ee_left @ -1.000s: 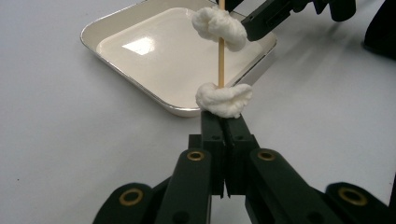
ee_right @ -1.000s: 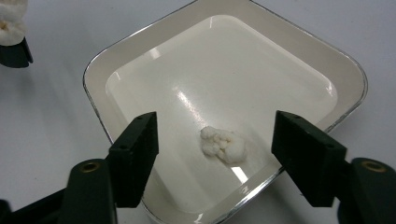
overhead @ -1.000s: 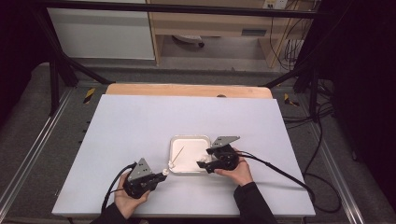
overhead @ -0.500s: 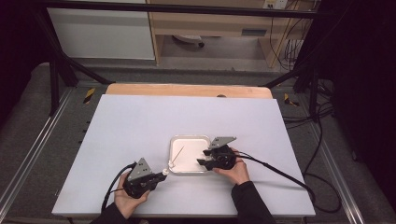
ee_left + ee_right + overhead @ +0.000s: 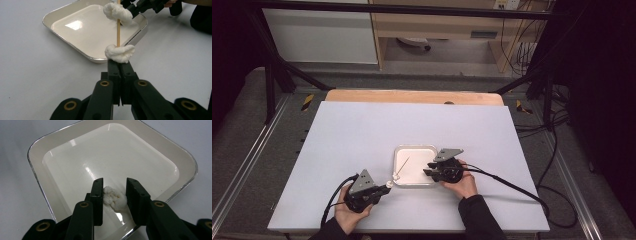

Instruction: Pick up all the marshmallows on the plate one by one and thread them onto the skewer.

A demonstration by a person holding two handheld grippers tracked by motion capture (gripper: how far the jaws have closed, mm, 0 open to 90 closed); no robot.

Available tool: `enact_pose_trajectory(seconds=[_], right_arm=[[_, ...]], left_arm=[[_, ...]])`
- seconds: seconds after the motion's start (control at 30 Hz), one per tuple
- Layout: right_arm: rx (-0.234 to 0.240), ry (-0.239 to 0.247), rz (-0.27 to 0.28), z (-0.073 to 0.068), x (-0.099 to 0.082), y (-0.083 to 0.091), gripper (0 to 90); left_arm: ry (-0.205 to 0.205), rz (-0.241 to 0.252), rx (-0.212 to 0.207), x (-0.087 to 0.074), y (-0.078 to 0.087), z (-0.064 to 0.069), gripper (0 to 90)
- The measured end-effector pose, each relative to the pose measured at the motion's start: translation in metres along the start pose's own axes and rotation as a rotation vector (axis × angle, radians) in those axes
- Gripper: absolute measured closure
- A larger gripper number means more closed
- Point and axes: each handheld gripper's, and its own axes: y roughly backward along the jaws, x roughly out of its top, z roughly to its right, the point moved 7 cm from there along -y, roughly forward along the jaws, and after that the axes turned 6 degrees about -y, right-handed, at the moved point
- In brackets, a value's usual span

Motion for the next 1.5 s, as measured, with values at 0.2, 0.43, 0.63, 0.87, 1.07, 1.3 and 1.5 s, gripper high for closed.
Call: enact_pose_trajectory(seconds=[0.2, 0.43, 0.63, 0.87, 1.07, 1.3, 1.5], right_arm=[[0.002, -0.004, 0.003, 0.0, 0.0, 0.0, 73.0], [0.023, -0.041, 0.0, 0.0, 0.001, 0.0, 74.6], [0.049, -0.054, 0.021, -0.002, 0.006, 0.004, 75.7], [0.096, -0.082, 0.076, -0.005, 0.017, 0.019, 75.9], [0.144, -0.122, 0.145, -0.008, 0.031, 0.037, 75.7], [0.194, -0.159, 0.208, -0.011, 0.043, 0.052, 75.9], [0.241, -0.169, 0.252, -0.018, 0.056, 0.064, 75.9]], left_arm=[[-0.003, -0.001, -0.001, 0.0, 0.0, 0.0, 88.6], [0.0, -0.001, -0.001, 0.0, -0.001, 0.001, 88.6], [-0.002, -0.002, -0.001, 0.0, -0.001, 0.001, 88.6], [-0.005, -0.002, -0.006, 0.0, -0.001, 0.001, 88.6], [-0.008, 0.002, -0.008, 0.001, 0.0, 0.003, 88.6], [-0.018, -0.001, -0.018, 0.001, -0.002, 0.005, 88.6], [-0.022, -0.002, -0.023, 0.002, -0.003, 0.007, 88.6]])
